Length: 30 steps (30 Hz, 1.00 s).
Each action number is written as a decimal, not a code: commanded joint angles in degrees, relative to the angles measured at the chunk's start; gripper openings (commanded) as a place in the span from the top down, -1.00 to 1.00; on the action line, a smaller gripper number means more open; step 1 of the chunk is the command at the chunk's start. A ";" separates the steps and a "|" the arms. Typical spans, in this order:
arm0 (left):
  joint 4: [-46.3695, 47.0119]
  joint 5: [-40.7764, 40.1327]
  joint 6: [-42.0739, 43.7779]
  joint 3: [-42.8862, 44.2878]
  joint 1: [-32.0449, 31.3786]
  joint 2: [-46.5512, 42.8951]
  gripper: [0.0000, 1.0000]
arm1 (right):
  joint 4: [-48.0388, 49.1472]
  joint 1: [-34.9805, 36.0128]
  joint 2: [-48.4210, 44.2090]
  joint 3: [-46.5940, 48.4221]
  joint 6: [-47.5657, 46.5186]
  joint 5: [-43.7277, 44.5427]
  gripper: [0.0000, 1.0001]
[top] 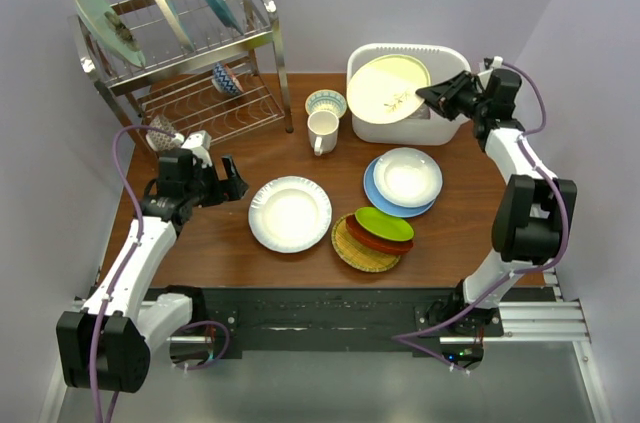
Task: Place the plates into the plastic bin on the countertop
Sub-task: Place the plate in the plastic bin.
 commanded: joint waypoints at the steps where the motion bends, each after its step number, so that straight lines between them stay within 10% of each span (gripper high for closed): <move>1: 1.87 1.19 0.14 0.22 0.54 0.14 -1.00 | 10.99 -1.08 -0.75 4.84 6.01 -3.64 1.00; 30: 2.04 1.72 0.22 0.14 0.62 0.14 -1.00 | 3.17 -2.14 5.15 12.75 3.56 4.18 1.00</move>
